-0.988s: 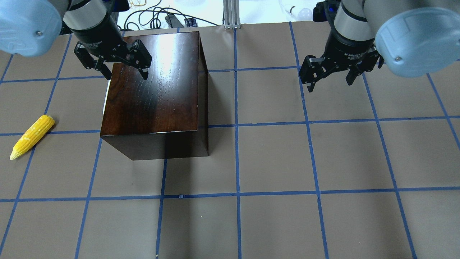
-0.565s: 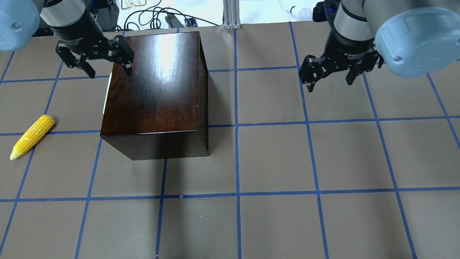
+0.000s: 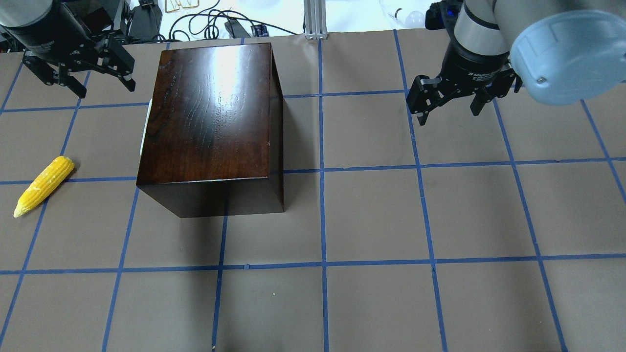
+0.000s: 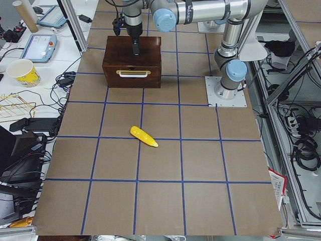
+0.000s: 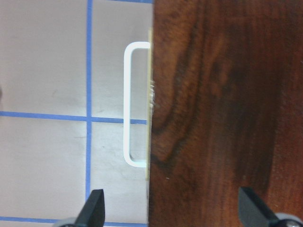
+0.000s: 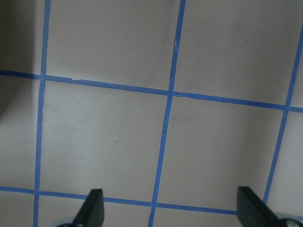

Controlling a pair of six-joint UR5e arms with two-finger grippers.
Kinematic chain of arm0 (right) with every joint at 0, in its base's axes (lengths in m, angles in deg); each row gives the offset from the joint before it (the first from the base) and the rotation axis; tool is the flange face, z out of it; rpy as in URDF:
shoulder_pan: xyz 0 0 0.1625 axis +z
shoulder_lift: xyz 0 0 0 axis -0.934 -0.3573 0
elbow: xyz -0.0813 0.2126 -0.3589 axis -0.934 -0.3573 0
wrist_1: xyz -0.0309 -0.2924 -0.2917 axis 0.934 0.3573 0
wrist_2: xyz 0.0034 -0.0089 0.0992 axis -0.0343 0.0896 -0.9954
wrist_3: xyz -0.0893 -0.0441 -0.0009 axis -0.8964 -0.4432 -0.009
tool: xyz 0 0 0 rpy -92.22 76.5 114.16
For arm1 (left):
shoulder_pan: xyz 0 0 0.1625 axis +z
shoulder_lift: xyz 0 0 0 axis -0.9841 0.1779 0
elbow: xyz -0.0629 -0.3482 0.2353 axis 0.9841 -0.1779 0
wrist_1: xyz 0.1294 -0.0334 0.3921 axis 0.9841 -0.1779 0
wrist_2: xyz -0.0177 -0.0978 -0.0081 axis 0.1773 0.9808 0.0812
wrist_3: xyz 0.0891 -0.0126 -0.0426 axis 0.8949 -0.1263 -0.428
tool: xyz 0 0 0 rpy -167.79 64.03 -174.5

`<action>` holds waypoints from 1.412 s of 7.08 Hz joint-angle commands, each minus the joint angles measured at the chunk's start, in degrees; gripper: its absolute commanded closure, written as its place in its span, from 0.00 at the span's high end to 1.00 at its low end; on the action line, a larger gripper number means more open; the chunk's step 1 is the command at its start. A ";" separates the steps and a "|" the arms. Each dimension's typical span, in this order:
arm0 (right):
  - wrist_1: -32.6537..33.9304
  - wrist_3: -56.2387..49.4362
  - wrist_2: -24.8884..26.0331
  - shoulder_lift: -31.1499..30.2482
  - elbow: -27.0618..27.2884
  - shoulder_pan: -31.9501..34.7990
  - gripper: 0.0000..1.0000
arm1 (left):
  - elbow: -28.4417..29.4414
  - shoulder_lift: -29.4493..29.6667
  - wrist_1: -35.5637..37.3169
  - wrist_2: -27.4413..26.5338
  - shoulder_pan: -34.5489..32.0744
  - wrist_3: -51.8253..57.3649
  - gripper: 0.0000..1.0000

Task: Open drawer and put corn inside
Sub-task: 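Move the left gripper down beside the cabinet toward the white drawer handle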

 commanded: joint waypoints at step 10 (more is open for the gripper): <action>0.00 0.00 0.00 0.00 0.00 0.00 1.00 | -1.87 10.38 4.15 6.58 10.76 18.62 1.00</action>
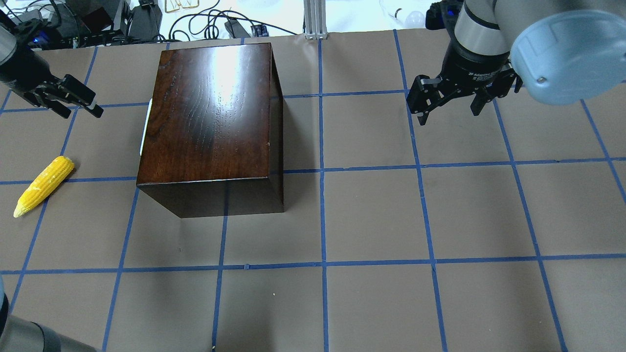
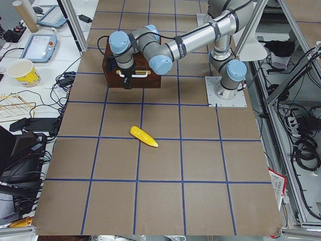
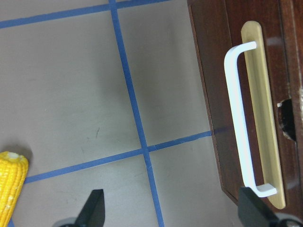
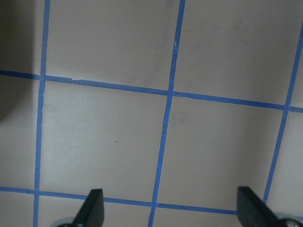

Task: Open drawer and put corn inside
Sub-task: 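Move the left gripper down beside the cabinet toward the white drawer handle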

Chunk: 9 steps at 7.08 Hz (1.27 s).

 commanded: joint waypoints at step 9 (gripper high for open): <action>0.00 0.00 0.00 0.00 0.00 -0.11 1.00 | -5.24 3.50 8.09 5.61 -4.05 -7.57 1.00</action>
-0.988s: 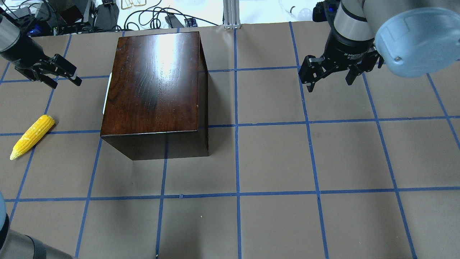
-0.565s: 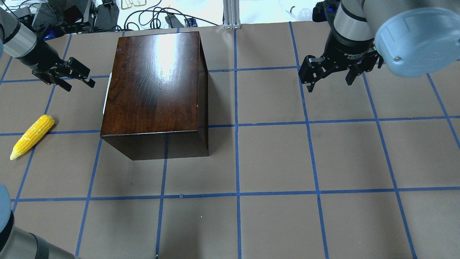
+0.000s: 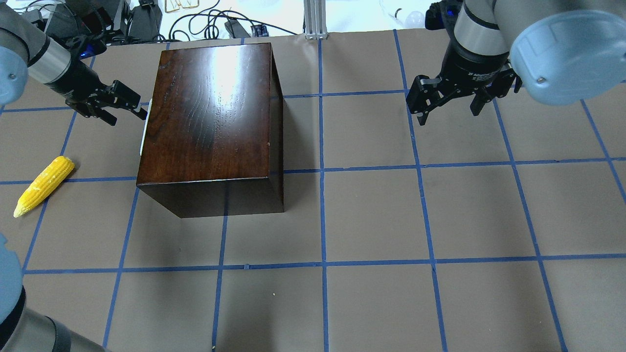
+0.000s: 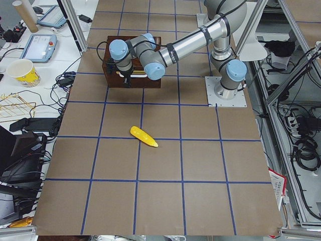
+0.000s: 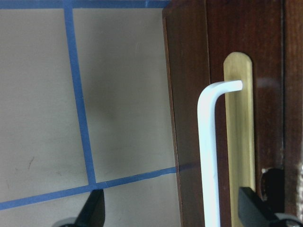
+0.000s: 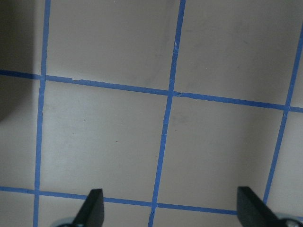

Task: Open drawer and put corn inside
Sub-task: 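Grasp the white drawer handle with the left gripper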

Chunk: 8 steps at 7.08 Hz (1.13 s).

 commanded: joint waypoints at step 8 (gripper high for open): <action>0.00 0.00 0.00 0.01 0.00 0.04 1.00 | -0.26 2.54 1.00 1.20 -0.10 -0.04 1.00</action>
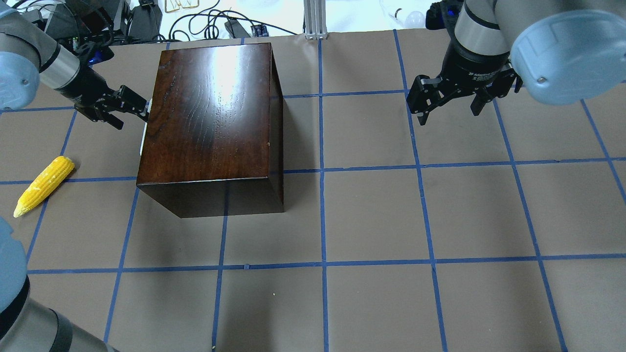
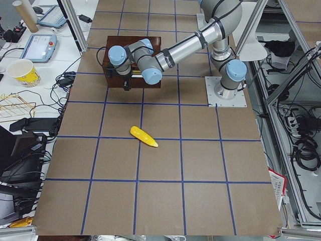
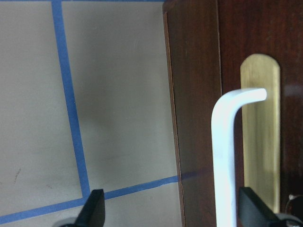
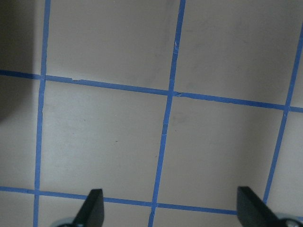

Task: Open drawer and put corn inside
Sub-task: 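Grasp the white drawer handle with the left gripper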

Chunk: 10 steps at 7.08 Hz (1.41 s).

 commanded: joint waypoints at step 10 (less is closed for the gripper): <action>0.00 0.00 0.00 0.00 0.00 -0.17 1.00 | 0.82 1.36 2.03 0.49 0.88 2.55 1.00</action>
